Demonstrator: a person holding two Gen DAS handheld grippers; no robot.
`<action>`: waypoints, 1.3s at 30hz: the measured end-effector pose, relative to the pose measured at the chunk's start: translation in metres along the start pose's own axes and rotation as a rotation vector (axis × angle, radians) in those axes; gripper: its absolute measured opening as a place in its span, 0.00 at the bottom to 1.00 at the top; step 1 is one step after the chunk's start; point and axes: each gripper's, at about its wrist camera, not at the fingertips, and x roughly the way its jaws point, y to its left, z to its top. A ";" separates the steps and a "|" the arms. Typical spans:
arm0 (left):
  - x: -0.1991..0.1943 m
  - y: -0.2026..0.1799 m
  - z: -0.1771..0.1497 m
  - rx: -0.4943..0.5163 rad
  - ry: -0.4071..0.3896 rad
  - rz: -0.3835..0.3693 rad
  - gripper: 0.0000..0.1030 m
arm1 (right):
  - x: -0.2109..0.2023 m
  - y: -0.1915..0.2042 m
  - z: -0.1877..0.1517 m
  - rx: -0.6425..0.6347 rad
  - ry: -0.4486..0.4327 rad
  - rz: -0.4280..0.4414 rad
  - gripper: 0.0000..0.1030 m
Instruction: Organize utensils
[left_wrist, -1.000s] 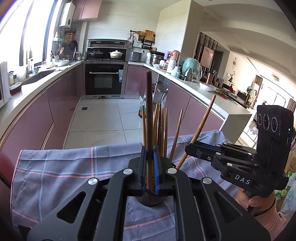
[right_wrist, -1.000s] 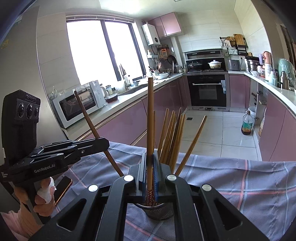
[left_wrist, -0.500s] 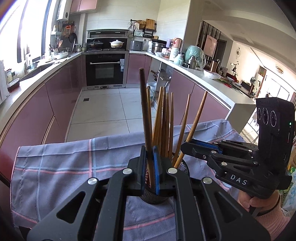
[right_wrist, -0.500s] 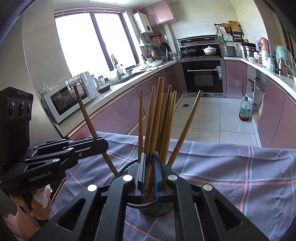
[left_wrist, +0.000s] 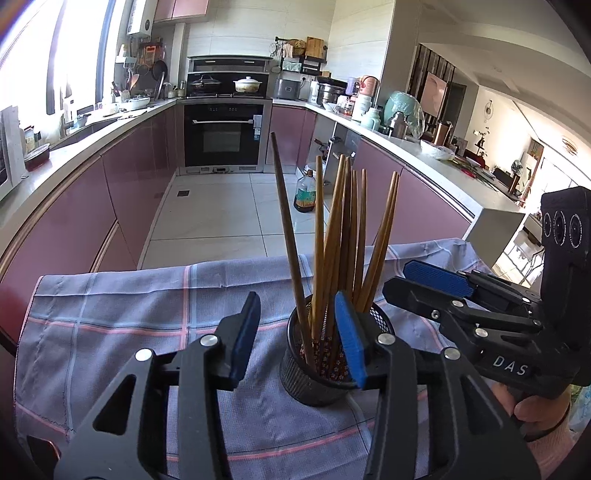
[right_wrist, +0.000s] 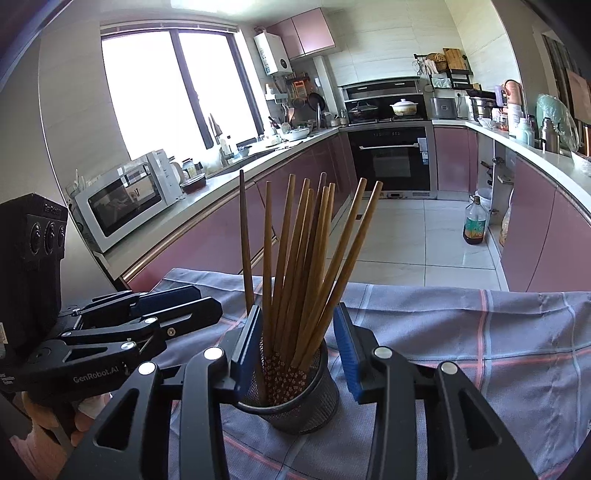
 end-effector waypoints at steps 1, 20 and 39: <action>-0.002 0.000 -0.002 -0.004 -0.005 0.001 0.48 | -0.003 0.002 -0.002 -0.008 -0.008 -0.003 0.43; -0.082 0.021 -0.093 -0.052 -0.222 0.202 0.94 | -0.049 0.035 -0.075 -0.080 -0.183 -0.076 0.93; -0.131 0.012 -0.124 -0.062 -0.341 0.282 0.94 | -0.073 0.055 -0.099 -0.104 -0.286 -0.103 0.93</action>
